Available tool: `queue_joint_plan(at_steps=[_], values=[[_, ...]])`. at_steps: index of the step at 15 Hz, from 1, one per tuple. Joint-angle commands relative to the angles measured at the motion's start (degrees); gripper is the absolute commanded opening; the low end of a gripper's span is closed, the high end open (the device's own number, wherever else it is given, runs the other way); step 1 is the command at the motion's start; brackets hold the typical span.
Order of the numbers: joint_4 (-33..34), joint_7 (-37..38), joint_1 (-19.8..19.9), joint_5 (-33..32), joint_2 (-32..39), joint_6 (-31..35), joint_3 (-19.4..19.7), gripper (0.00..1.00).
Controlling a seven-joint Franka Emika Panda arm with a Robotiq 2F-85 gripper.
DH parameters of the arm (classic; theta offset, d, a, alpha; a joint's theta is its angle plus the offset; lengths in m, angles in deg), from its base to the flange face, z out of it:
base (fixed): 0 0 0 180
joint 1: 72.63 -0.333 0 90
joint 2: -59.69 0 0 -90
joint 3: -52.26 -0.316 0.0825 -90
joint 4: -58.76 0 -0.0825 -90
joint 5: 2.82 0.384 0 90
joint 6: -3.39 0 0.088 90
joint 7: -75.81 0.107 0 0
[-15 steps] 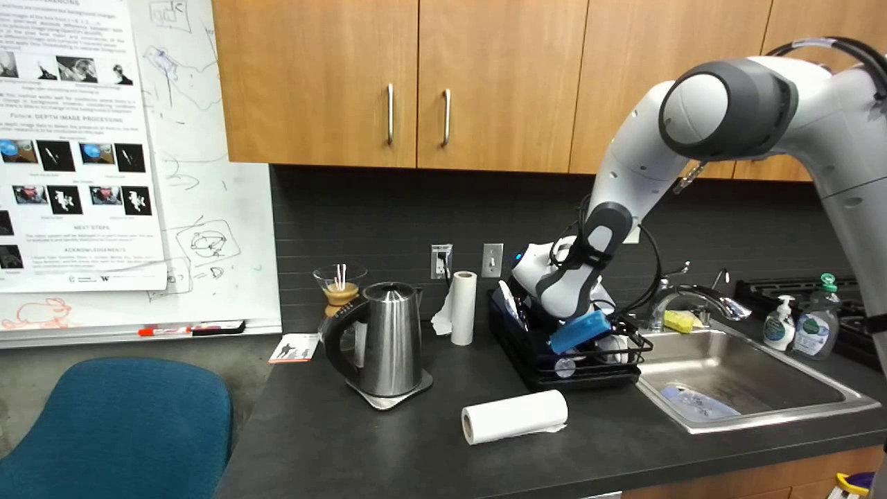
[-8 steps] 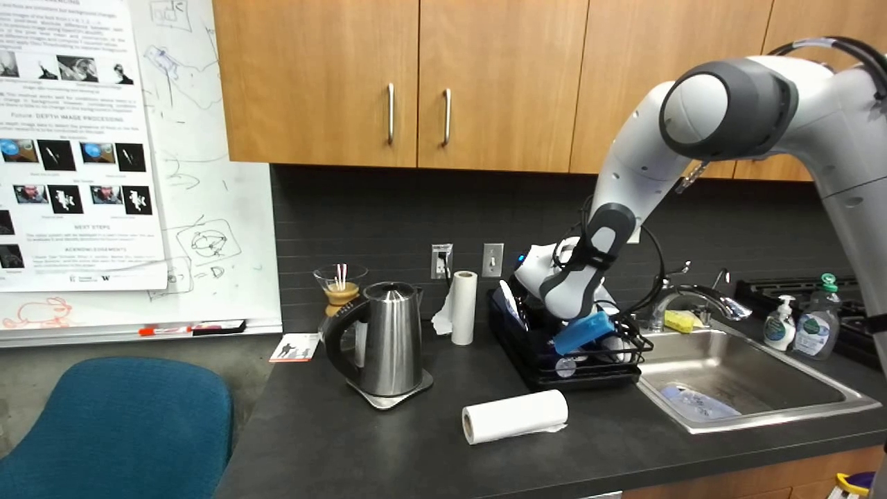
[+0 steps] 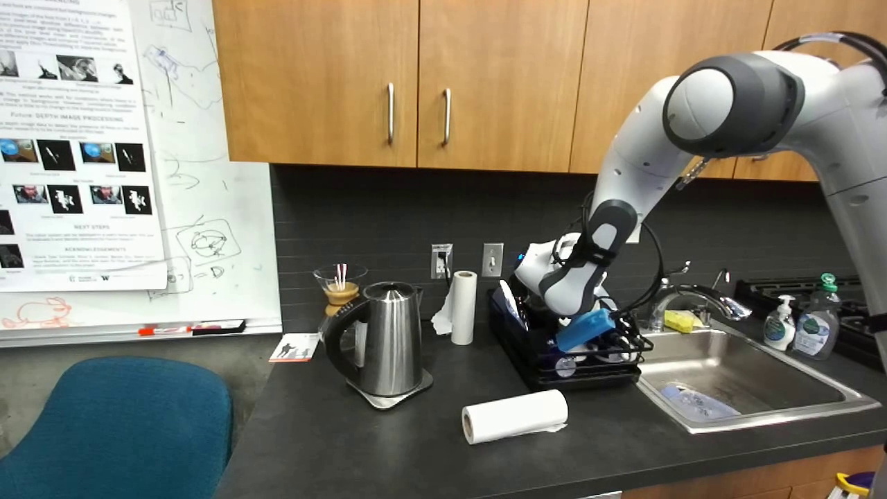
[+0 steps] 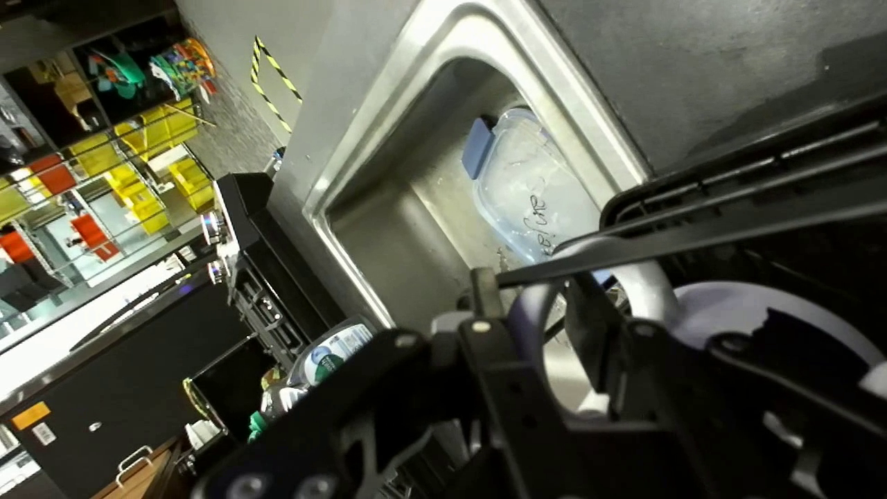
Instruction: Take the mug cup off the dish rack
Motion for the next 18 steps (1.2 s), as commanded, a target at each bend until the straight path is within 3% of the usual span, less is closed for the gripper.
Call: queue_joint_plan(at_steps=[1,4,12,18], values=[[-0.5,3.33,0.01,-2.44,-0.96,-0.54,0.57,0.07],[-0.74,6.13,-0.33,-2.92,-1.53,-1.99,0.38,0.03],[-0.74,17.08,-0.91,-2.18,-3.41,-8.16,0.19,0.04],[0.01,20.55,-0.53,-2.37,-3.98,-13.07,-0.24,0.04]])
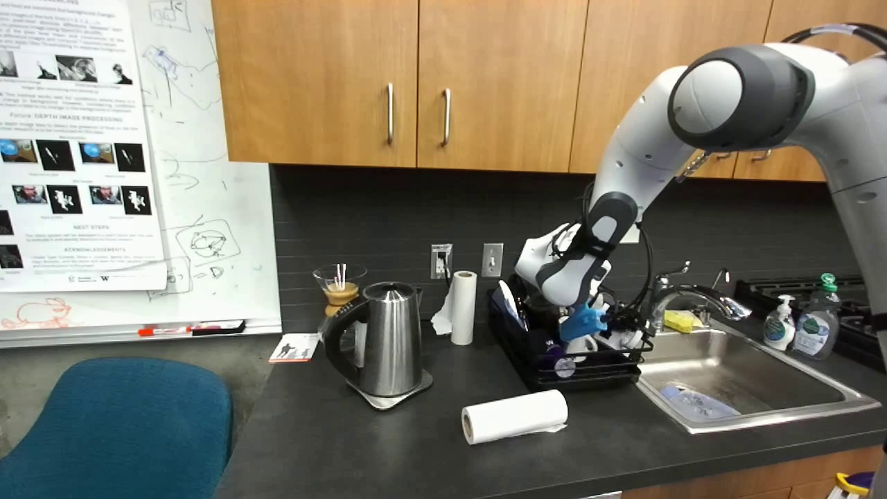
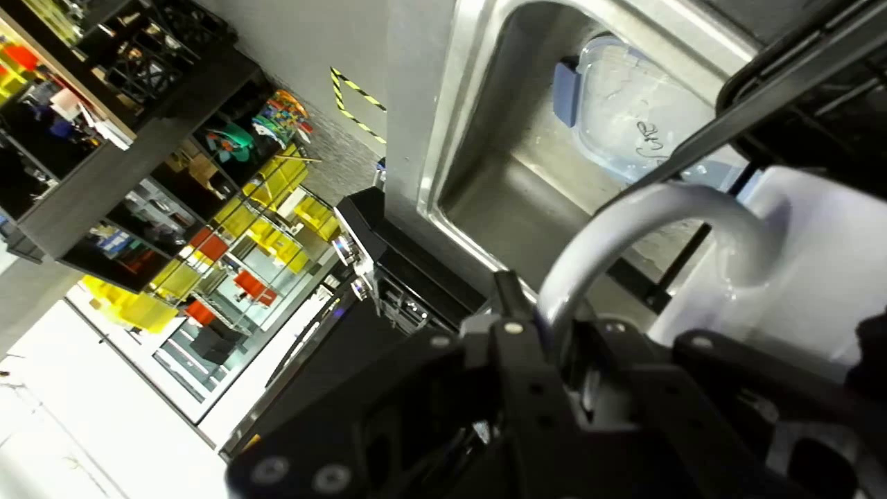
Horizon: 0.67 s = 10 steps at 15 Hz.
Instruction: Take the mug cup off the dish rack
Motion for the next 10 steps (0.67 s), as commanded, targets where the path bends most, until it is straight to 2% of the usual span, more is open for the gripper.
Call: queue_joint_plan(at_steps=[1,10], values=[[-0.94,1.8,0.25,-1.05,-2.5,-4.22,-0.43,0.04],[0.03,3.51,0.42,-1.37,-3.84,-9.87,-0.91,0.04]])
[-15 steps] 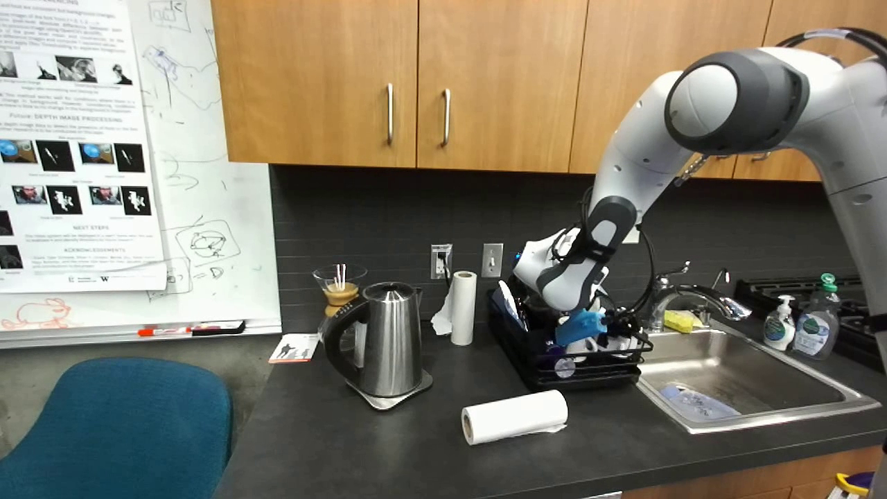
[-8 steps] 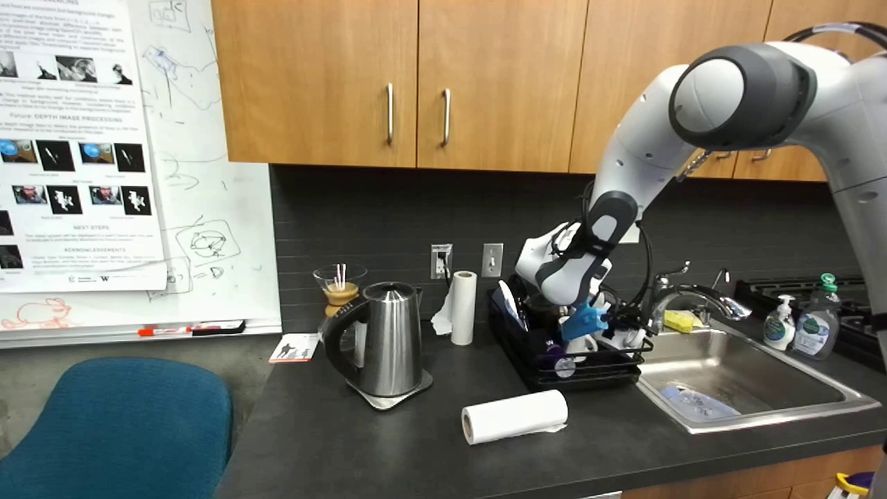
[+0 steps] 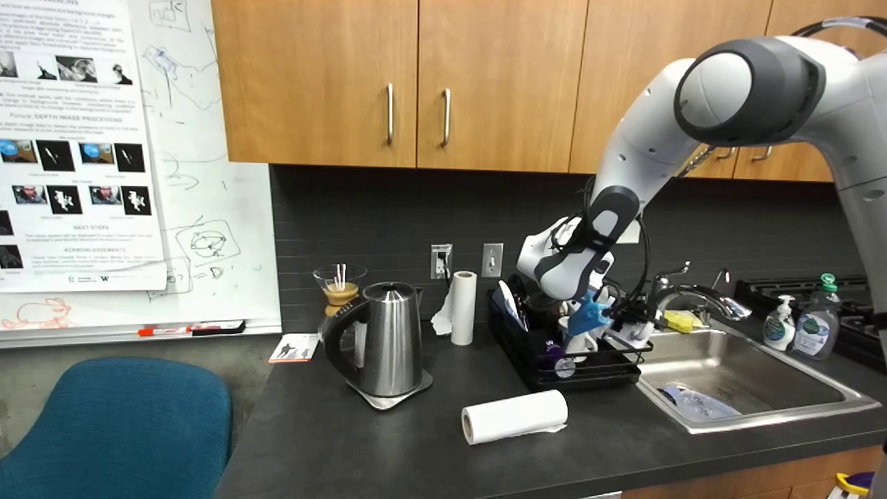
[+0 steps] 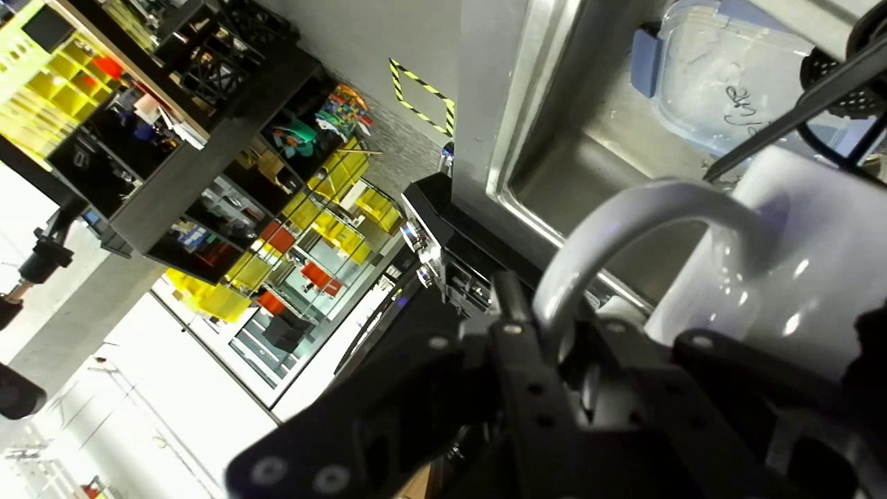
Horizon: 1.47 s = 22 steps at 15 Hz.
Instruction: Take the mug cup off the dish rack
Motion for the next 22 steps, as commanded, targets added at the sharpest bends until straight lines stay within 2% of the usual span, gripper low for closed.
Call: queue_joint_plan(at_steps=[1,12,22], values=[[-0.05,1.35,0.41,-1.41,-2.5,-3.16,-0.63,0.04],[2.37,0.56,0.32,-0.81,-2.76,-10.15,-1.46,0.04],[3.71,0.98,-1.0,1.18,-2.84,-15.9,-5.05,0.04]])
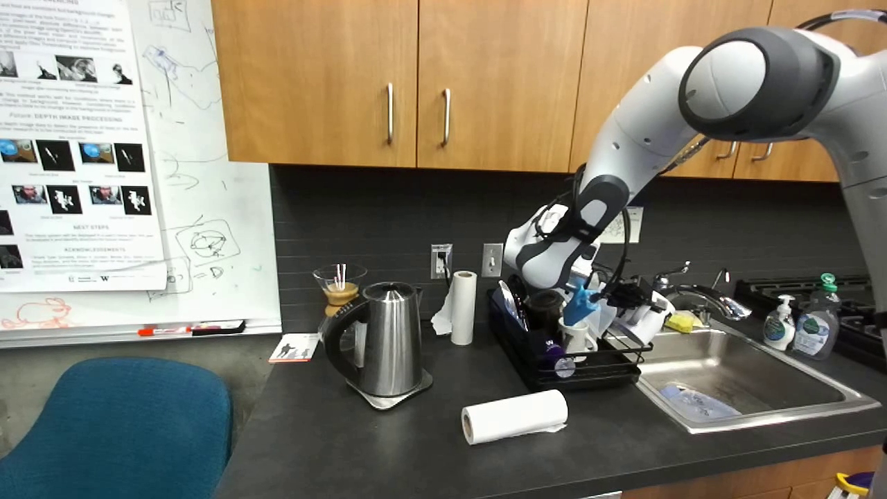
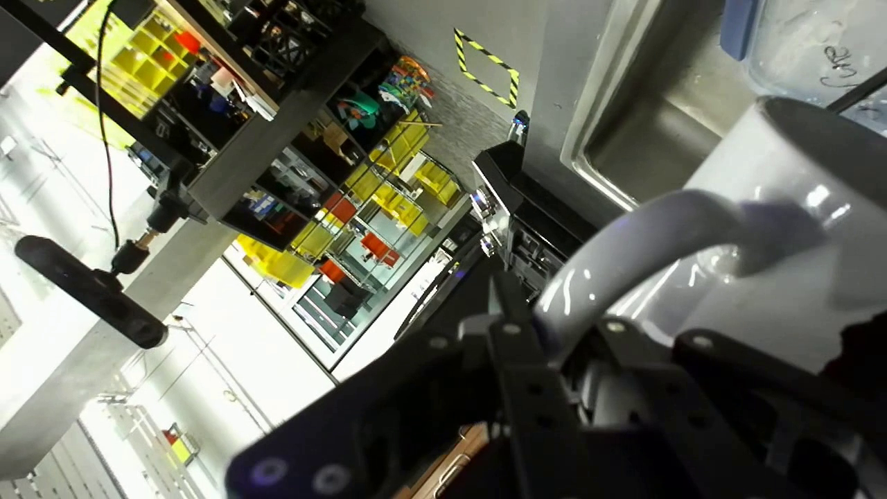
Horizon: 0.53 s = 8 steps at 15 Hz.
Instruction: Take the mug cup off the dish rack
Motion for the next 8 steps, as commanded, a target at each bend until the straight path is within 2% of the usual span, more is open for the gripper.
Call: queue_joint_plan(at_steps=[1,8], values=[[0.82,0.7,-0.87,0.96,-1.88,-3.98,-1.3,0.04],[1.85,1.58,-2.57,3.59,-1.87,-8.58,-3.37,0.04]])
